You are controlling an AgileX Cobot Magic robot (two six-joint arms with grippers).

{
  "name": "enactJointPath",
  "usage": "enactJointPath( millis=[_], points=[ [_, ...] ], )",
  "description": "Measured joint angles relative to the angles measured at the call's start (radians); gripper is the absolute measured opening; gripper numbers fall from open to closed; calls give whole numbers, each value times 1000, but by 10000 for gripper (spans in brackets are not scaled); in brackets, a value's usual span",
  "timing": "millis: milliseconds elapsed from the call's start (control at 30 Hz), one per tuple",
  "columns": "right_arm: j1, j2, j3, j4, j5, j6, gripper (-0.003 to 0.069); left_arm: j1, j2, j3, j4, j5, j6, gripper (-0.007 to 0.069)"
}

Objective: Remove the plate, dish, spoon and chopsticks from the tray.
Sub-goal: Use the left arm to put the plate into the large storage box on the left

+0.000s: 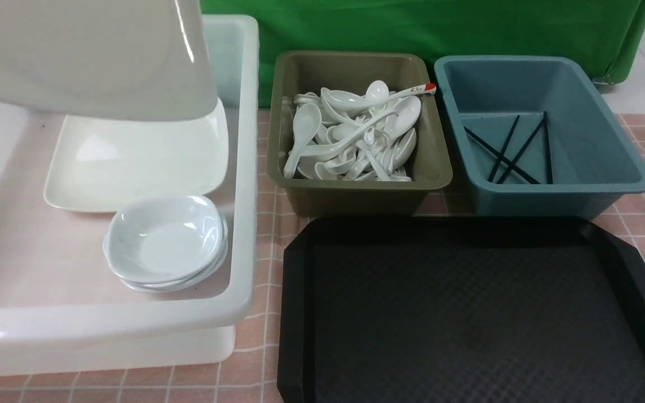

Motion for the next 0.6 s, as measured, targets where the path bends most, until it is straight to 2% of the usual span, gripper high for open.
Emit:
enactJointPath(
  millis=[67, 133, 200, 400, 600],
  points=[
    [0, 0, 0, 0, 0, 0, 32, 89, 111, -39, -144, 40, 97, 48],
    [0, 0, 0, 0, -4, 0, 32, 128, 196, -82, -174, 46, 141, 48],
    [0, 0, 0, 0, -16, 0, 32, 134, 254, -109, -151, 40, 157, 48],
    [0, 0, 0, 0, -84, 3, 36, 72, 477, -247, 55, 15, 170, 48],
    [0, 0, 0, 0, -105, 3, 39, -5, 621, -345, 121, -79, 170, 48]
  ],
)
